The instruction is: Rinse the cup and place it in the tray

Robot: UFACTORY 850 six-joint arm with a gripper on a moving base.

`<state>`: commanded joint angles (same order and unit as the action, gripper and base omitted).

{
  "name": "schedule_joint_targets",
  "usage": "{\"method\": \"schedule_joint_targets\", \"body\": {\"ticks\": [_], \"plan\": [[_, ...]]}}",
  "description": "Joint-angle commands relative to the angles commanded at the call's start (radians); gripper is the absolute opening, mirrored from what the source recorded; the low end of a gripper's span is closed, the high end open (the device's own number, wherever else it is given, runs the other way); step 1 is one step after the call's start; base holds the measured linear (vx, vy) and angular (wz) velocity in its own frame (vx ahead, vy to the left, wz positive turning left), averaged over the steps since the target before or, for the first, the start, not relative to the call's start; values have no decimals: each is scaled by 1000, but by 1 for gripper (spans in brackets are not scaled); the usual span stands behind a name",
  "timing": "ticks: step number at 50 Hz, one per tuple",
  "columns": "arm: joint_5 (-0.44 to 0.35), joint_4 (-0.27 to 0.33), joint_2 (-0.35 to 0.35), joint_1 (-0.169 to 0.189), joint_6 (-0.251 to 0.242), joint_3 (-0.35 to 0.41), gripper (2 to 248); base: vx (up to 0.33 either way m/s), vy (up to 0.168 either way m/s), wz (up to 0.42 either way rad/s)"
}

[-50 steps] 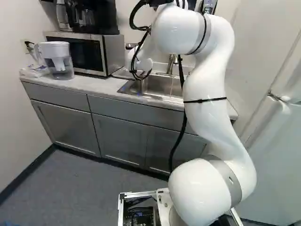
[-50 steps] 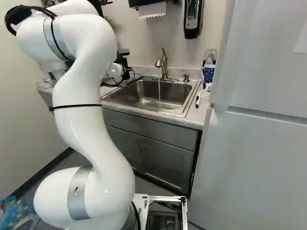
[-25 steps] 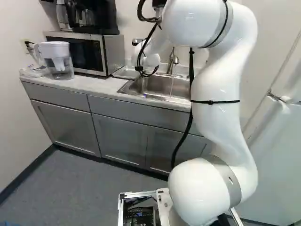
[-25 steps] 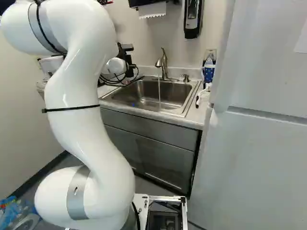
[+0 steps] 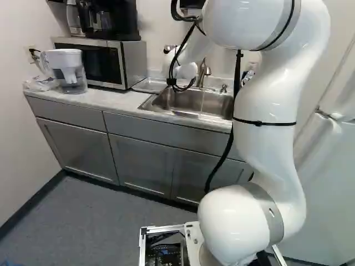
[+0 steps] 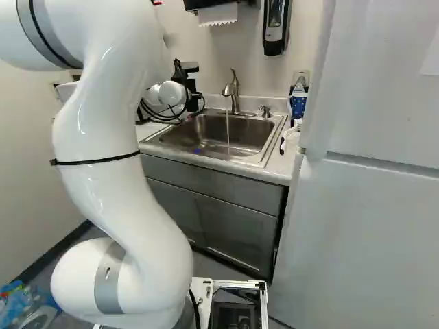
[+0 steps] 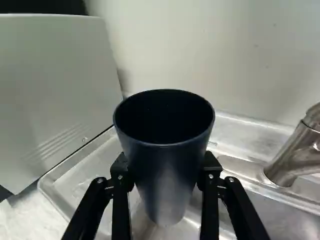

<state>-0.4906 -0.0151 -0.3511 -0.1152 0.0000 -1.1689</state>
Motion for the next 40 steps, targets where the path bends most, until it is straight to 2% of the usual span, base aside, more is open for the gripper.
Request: {"method": "schedule_joint_targets", "body": {"ticks": [28, 40], "plan": [[0, -19, 89, 34, 0, 165, 125, 0, 0, 0], [4, -26, 133, 38, 0, 234, 125, 0, 0, 0]]}}
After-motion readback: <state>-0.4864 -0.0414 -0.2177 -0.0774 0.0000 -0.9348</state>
